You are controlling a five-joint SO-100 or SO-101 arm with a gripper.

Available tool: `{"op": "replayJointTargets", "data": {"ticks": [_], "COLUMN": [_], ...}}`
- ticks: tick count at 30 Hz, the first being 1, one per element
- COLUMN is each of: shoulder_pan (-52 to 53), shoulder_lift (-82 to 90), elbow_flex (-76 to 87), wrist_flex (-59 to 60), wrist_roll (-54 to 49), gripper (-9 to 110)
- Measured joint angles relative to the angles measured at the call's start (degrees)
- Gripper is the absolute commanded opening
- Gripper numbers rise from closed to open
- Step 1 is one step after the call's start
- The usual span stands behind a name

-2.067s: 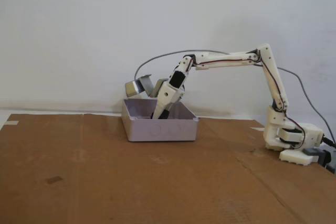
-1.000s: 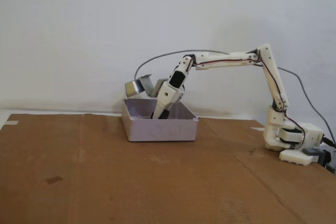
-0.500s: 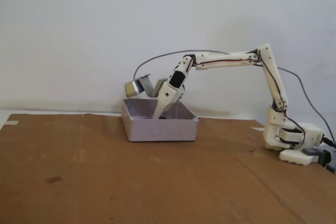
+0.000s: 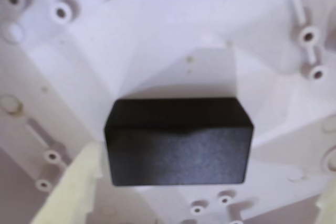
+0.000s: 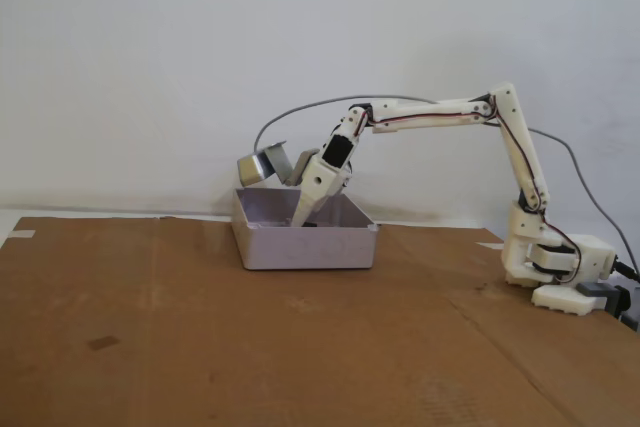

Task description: Grasp a block and put it in the box.

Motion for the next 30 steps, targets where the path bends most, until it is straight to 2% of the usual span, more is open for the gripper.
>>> {"op": "replayJointTargets", "data": {"ticks": [30], "shoulder_pan": [-1.58], "shoulder_lift": [0.0], "elbow_flex": [-4.48], "wrist_flex": [0.0], "wrist_roll": [0.0], "gripper": [50]}}
